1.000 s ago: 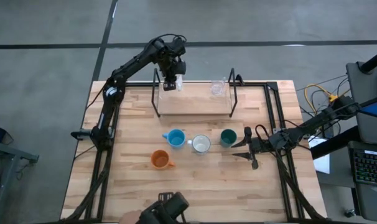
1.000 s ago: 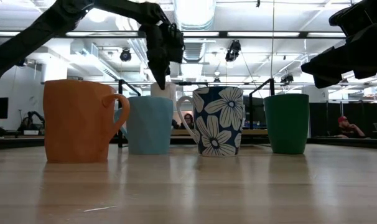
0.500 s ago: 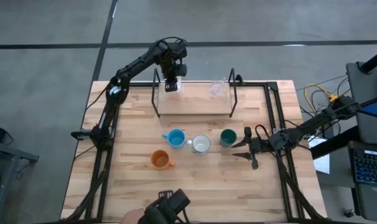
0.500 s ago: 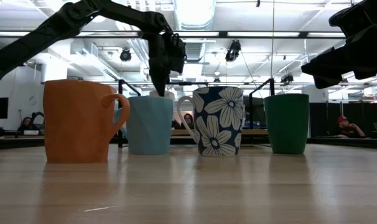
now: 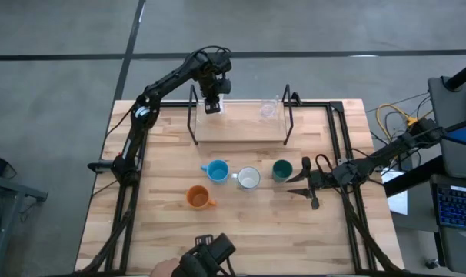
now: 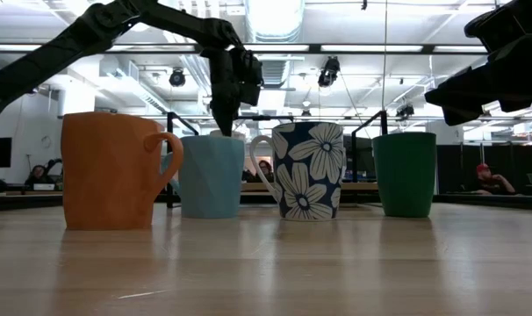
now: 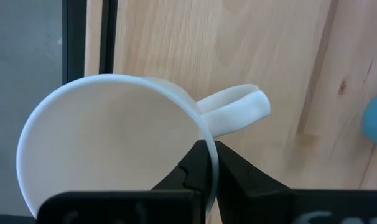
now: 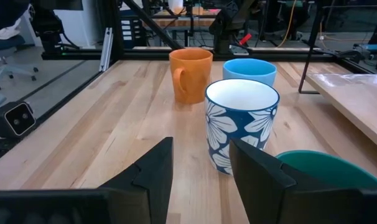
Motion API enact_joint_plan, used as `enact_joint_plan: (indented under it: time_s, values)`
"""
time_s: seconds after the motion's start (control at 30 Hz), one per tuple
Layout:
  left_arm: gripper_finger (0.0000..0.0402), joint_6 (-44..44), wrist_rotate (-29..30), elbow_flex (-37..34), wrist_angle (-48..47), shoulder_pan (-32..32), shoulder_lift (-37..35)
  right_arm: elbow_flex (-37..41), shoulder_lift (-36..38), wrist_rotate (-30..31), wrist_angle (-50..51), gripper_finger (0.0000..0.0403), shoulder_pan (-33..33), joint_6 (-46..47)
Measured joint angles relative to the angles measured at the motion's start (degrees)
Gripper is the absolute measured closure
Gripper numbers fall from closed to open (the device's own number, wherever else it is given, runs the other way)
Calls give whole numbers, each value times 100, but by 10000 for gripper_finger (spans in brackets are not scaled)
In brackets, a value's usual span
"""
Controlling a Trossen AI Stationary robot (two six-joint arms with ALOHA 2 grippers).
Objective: Stack small to large cups/mugs on shelf
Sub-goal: Put the white mug on the shelf
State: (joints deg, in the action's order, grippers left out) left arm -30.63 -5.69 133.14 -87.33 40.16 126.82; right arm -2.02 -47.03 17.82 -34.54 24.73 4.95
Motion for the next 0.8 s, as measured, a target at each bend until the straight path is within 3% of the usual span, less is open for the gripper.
enact_joint_plan:
  time_s: [0.8]
  values:
    - [402, 241, -20, -608, 602, 0, -11, 0, 0, 20, -2, 252, -2, 20]
